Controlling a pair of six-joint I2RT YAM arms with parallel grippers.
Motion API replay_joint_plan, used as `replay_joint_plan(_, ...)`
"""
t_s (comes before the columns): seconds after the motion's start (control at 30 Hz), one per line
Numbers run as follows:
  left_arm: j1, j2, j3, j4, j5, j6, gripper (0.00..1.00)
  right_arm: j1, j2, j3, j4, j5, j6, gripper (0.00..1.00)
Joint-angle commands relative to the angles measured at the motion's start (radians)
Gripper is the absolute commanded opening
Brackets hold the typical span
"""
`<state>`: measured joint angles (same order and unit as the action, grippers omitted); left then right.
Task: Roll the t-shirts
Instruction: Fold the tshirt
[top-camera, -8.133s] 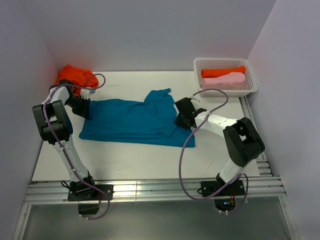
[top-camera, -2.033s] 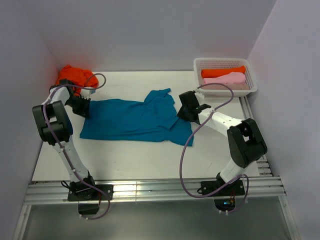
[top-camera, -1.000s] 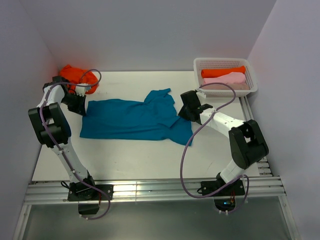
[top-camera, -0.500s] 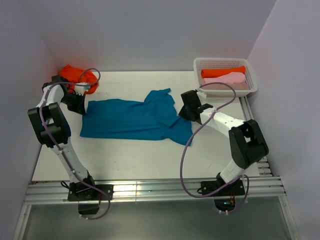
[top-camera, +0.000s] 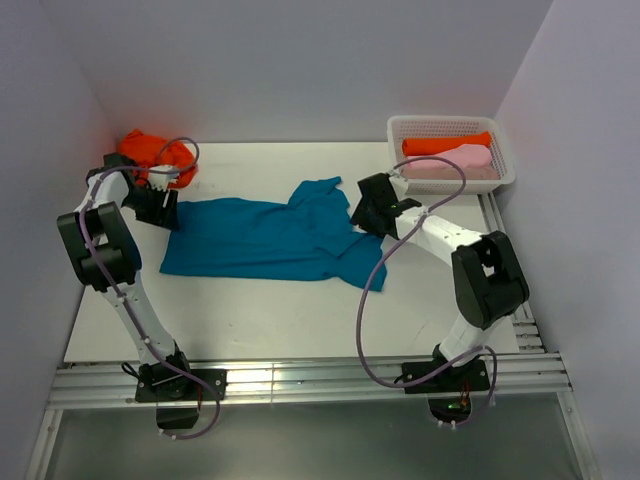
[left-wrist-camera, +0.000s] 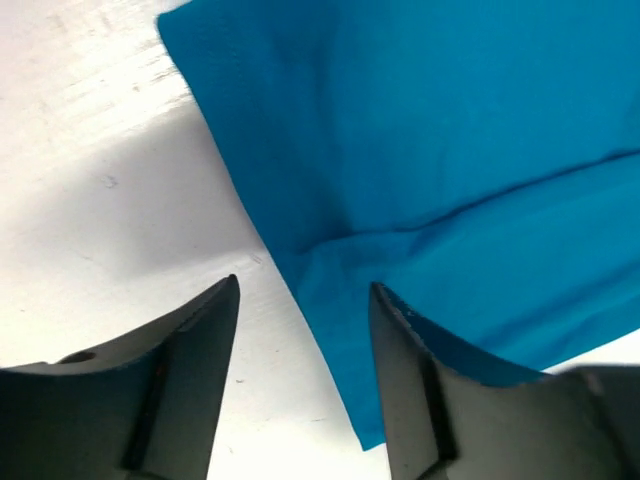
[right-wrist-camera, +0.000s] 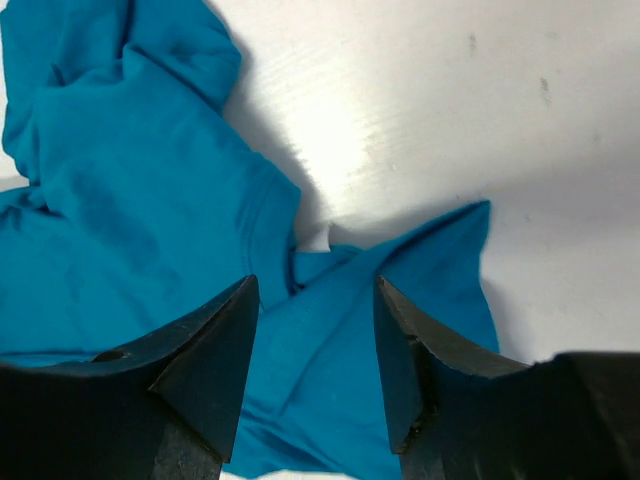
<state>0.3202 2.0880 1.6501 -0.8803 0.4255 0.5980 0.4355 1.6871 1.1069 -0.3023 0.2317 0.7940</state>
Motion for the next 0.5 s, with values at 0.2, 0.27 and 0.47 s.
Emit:
replay_joint_plan(0.2,0.111,-0.117,0.068,-0.100,0.119,0.080,0.70,-0.009,-0.332,-0.221,-0.077,0.031,0.134,0.58)
replay_joint_plan(0.27,0.144,-0.163,0.015,-0.124,0.131,0.101,0.80,-0.007,-0.389,-0.293,-0.066,0.015,0.183,0.58)
replay_joint_plan(0.47,0.186,-0.273,-0.212,-0.143,0.136,0.198,0.79,-0.006,-0.575,-0.534,-0.017,-0.022,0.304,0.59)
